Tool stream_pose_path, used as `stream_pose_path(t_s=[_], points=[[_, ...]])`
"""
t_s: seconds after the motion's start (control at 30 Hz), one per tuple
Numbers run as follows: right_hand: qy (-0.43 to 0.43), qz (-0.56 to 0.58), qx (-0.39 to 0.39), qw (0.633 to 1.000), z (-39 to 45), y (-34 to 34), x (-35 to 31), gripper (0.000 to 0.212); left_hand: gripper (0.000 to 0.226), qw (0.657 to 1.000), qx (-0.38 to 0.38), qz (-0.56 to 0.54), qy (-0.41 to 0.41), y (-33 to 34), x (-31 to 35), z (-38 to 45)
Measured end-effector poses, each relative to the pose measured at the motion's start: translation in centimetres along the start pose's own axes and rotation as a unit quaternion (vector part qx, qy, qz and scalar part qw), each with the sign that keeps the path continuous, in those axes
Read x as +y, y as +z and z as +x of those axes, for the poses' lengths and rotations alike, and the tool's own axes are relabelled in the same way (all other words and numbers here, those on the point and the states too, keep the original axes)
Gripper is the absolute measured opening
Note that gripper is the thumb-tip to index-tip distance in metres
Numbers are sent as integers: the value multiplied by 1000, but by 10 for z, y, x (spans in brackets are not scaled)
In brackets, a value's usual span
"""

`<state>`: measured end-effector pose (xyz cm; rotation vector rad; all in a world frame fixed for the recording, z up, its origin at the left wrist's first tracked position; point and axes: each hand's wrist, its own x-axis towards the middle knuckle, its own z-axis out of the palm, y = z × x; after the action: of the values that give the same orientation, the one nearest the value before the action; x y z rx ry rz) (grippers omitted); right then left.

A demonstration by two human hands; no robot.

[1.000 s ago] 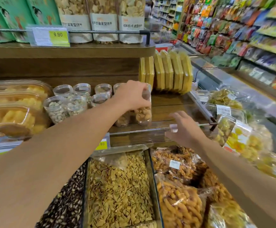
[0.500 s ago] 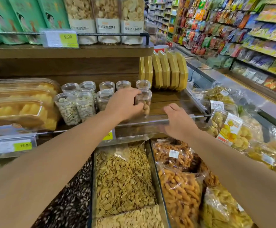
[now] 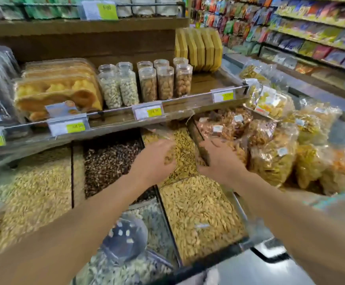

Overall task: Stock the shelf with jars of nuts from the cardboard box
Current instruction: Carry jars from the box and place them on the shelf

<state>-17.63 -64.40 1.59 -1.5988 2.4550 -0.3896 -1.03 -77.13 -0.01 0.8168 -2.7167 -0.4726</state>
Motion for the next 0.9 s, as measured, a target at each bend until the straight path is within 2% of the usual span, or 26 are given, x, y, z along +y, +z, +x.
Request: stream_pose_path(t_s=[0.2,0.27,0.4,0.53,0.73,0.9], points=[[36,13,-30,999,-121,58,8,72,55,995,-76,-8,57,44,32,-84],[72,43,-42,996,-164,73,12,72,56,991,-111,-4,81,58,52,-108],[122,18,-23,992,-257,90,30,68,53,977,-165,-6,138,88,103,-155],[207,17,-21,978,-360,100,62,68,52,962,-205,-7,180,128,167,-201],[351,-1,-6,936,-541,111,117,69,58,927,-231,15,295,197,284,-282],[446,-5,-11,895,-682,109,162,69,61,870,-245,71,421,253,392,-347]])
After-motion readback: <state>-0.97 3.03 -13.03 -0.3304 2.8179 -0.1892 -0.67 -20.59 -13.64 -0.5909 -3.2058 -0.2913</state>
